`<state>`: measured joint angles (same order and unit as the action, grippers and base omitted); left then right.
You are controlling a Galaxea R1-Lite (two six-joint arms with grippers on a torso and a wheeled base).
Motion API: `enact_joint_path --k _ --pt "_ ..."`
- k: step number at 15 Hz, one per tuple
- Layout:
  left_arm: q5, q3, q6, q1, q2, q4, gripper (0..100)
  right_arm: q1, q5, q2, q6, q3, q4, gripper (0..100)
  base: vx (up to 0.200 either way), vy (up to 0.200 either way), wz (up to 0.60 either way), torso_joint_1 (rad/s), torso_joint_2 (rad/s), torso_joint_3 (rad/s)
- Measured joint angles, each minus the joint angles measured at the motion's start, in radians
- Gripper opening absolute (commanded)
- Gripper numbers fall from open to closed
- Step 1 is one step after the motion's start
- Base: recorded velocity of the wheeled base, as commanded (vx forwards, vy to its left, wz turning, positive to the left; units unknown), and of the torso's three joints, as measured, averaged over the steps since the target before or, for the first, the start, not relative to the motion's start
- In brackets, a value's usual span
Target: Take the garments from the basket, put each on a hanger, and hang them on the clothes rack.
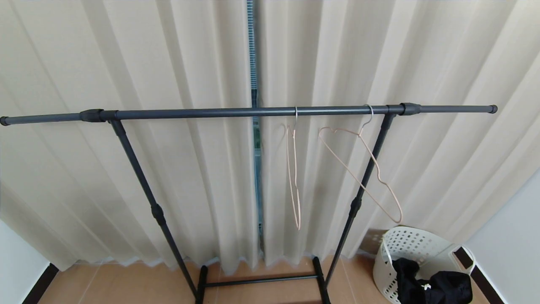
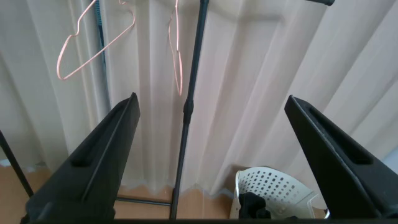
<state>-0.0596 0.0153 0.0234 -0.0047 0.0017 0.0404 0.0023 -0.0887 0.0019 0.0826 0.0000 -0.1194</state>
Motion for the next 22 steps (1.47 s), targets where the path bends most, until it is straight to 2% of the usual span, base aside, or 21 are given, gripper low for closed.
enact_joint_path --k 4,15,22 --pt "0.001 0.000 -0.001 0.000 0.000 0.000 100 0.001 0.007 0.000 -0.028 0.000 0.000 100 0.000 0.000 0.00 0.000 0.00 0.000" --pt "0.005 0.001 0.002 0.000 0.000 0.001 100 0.000 -0.001 0.000 0.010 0.000 0.003 100 0.000 0.000 0.00 0.000 0.00 0.000" --pt "0.006 0.002 0.004 0.000 0.000 0.001 100 0.001 0.000 0.000 -0.003 0.000 0.002 100 0.000 0.000 0.00 0.000 0.00 0.000"
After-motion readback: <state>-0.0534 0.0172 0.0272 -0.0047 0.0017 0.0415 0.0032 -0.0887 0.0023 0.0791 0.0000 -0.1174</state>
